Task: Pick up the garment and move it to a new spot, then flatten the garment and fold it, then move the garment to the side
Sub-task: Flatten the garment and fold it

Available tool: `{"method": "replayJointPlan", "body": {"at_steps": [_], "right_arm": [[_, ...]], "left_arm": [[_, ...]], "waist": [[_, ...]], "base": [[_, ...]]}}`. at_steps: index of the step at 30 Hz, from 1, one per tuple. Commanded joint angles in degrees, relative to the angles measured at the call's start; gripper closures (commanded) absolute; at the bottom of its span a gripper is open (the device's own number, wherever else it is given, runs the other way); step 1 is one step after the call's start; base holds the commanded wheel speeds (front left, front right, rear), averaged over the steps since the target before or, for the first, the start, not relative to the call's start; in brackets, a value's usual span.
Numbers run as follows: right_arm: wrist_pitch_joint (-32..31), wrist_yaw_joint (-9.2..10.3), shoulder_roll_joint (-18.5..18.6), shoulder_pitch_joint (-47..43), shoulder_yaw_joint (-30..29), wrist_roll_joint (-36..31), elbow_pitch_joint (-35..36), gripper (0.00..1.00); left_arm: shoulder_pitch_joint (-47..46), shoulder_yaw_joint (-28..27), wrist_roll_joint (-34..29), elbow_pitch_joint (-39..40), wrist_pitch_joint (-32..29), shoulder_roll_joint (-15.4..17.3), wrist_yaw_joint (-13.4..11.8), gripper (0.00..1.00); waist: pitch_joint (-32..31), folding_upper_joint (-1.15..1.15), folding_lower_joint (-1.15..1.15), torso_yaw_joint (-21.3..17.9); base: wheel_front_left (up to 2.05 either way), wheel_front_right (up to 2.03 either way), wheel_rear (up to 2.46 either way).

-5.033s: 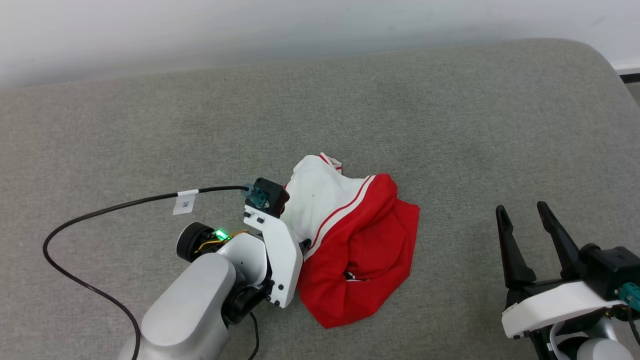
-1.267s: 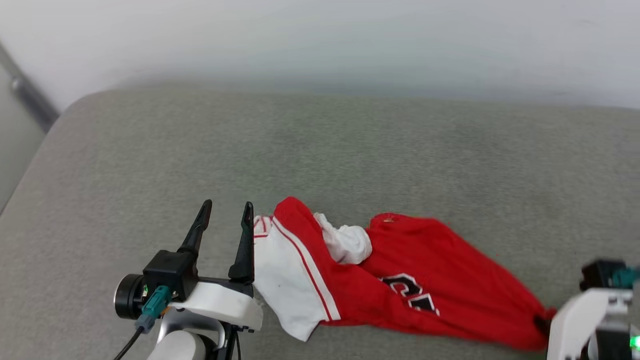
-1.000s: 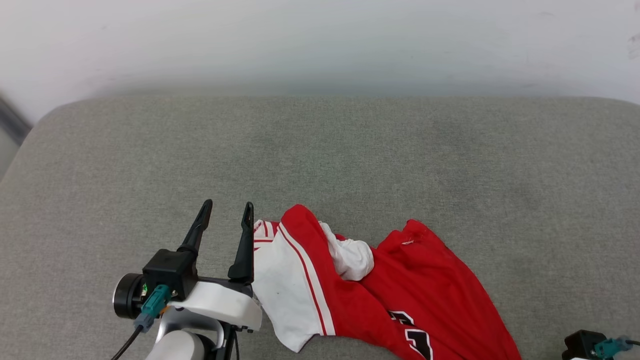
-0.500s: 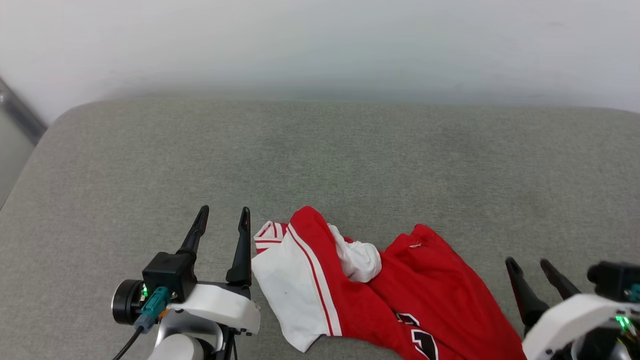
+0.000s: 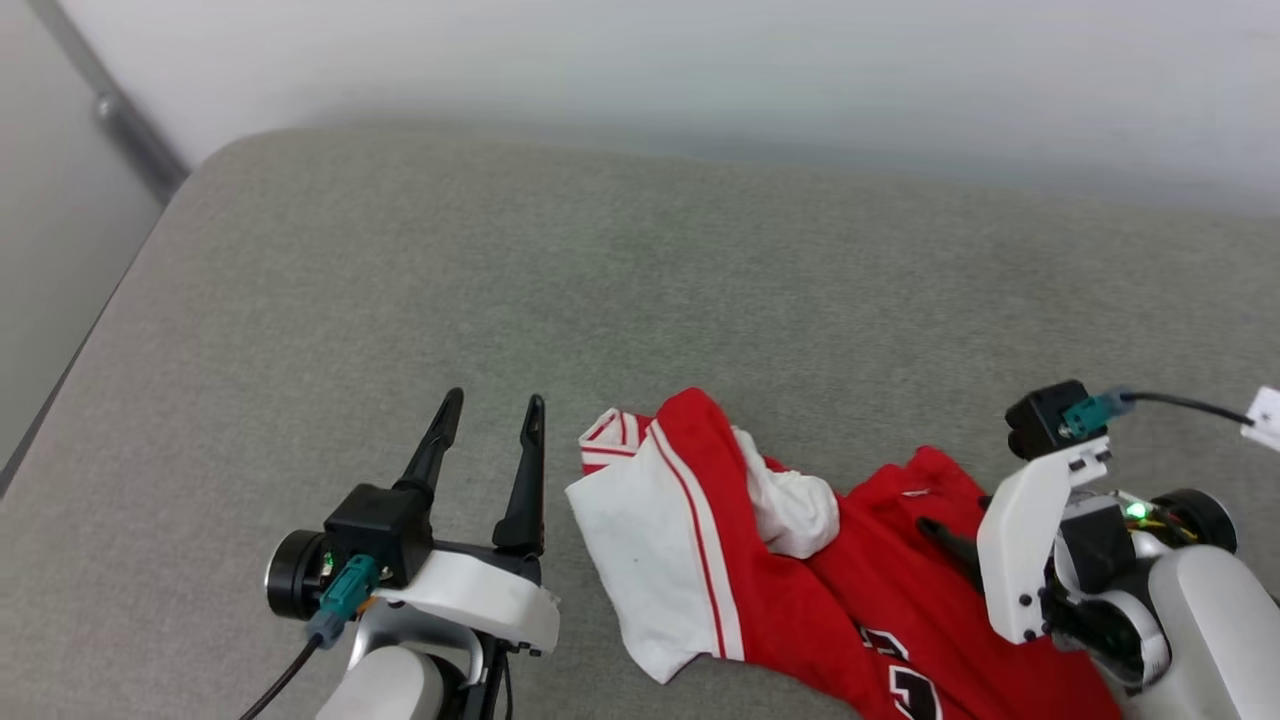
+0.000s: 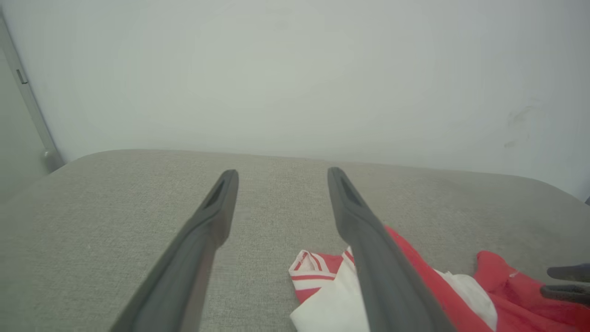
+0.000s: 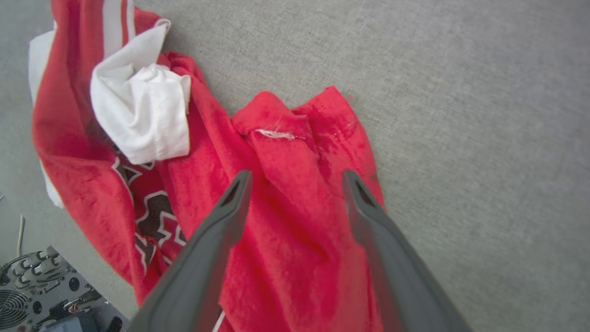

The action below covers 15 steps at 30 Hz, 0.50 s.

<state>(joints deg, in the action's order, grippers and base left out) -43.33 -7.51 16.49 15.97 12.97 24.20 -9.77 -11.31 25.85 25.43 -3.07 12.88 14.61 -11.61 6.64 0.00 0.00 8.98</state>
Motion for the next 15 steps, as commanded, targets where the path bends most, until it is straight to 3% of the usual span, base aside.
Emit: {"method": "replayJointPlan", "body": {"at_steps": [1,8,13,14,15], "right_arm": [[-1.3,0.04,0.9,2.1,0.6,0.3,-1.4,0.00],[-3.8,0.04,2.5,7.8,5.1,0.1,-10.7,0.00],[-6.1,0.07,1.6,7.5,7.5,0.9,-19.3,0.00],[-6.5,0.07,1.3,7.3,7.8,1.1,-20.6,0.23],[-6.5,0.07,1.2,7.3,8.1,1.3,-21.3,0.72]], "left_arm": [[-1.2,0.2,-0.3,-0.2,0.4,-0.4,0.2,0.00],[-3.0,0.4,-0.5,-1.5,1.4,-1.8,0.7,0.00],[-3.2,0.1,-0.6,-2.4,1.8,-2.3,0.9,0.00],[-3.1,0.1,-0.6,-2.5,1.9,-2.5,0.8,0.00],[-3.0,0.0,-0.7,-2.6,2.0,-2.5,0.7,0.00]], "waist": [[1.9,0.00,0.00,2.3],[4.5,0.00,0.00,5.3],[4.9,0.00,0.00,5.8],[4.9,0.00,0.00,5.7],[4.8,0.00,0.00,5.6]], "base": [[0.00,0.00,0.00],[0.00,0.00,0.00],[0.00,0.00,0.00],[0.00,0.00,0.00],[0.00,0.00,0.00]]}}
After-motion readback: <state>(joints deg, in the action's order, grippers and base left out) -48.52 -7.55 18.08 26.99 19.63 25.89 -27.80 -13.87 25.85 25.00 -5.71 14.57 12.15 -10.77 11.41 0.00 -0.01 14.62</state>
